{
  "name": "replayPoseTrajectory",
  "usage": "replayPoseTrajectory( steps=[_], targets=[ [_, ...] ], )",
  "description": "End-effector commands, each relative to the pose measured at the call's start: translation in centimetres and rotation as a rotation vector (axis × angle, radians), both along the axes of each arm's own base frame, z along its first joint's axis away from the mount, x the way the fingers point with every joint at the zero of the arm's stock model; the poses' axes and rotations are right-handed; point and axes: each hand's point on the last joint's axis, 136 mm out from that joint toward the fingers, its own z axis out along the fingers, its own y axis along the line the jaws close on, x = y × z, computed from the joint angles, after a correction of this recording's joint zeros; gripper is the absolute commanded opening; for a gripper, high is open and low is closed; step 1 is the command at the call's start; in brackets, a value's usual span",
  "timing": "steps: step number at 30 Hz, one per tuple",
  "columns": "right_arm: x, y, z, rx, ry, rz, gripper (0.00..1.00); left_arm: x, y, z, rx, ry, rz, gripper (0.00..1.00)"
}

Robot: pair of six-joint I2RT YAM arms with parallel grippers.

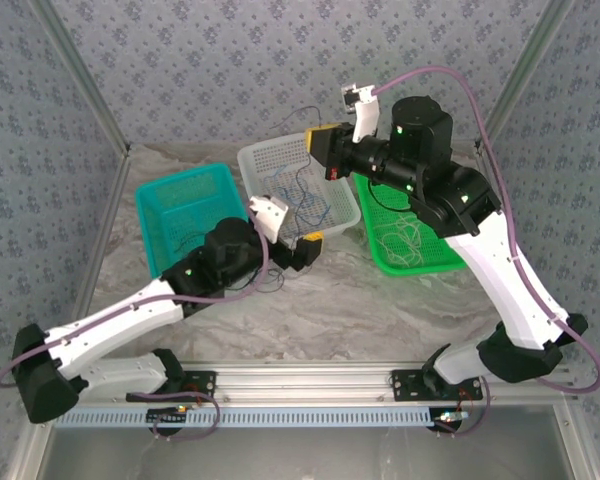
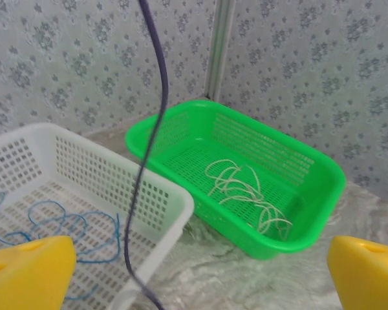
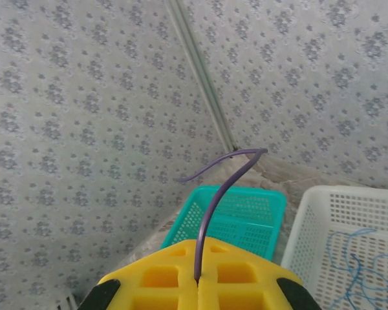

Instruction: Untangle the cables

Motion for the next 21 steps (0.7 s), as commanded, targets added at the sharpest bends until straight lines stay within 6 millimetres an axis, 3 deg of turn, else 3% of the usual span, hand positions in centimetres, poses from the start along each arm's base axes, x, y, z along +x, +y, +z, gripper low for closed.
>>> replayPoseTrajectory(
  steps=[1, 3, 5, 7, 10, 14, 16, 18, 21],
  targets=[
    [-1.8, 0.7, 4.0, 0.109, -0.047, 0.068, 0.0, 1.9, -0.5, 2.5, -0.006, -0.086, 0.034, 0.99],
    [-2.2, 1.4, 4.9, 0.128, -0.055, 0.097, 0.0, 2.6, -0.9, 2.5, -0.018, -0.078, 0.023, 0.91],
    [-2.3, 1.9, 5.8, 0.143, -0.058, 0.118, 0.0, 3.9, -0.2, 2.4, -0.034, -0.056, 0.067, 0.62],
    [-2.1, 2.1, 6.5, 0.146, -0.065, 0.123, 0.0, 5.5, 1.9, 2.5, -0.063, -0.038, 0.164, 0.28],
    [-0.9, 2.8, 6.4, 0.133, -0.05, 0.121, 0.0, 6.5, 5.5, 3.5, -0.104, -0.032, 0.228, 0.06],
    [1.0, 5.3, 6.1, 0.154, -0.014, 0.189, 0.0, 6.5, 10.0, 5.5, -0.102, -0.072, 0.312, 0.03],
    [2.2, 7.6, 5.5, 0.175, -0.002, 0.243, 0.0, 6.6, 12.5, 6.1, -0.087, -0.083, 0.369, 0.0],
    [4.1, 9.6, 3.9, 0.169, 0.023, 0.262, 0.01, 6.8, 14.6, 5.8, -0.054, -0.079, 0.426, 0.0],
    [6.6, 12.3, 0.7, 0.155, 0.072, 0.292, 0.01, 7.5, 17.8, 3.4, 0.008, -0.029, 0.516, 0.0]
  ],
)
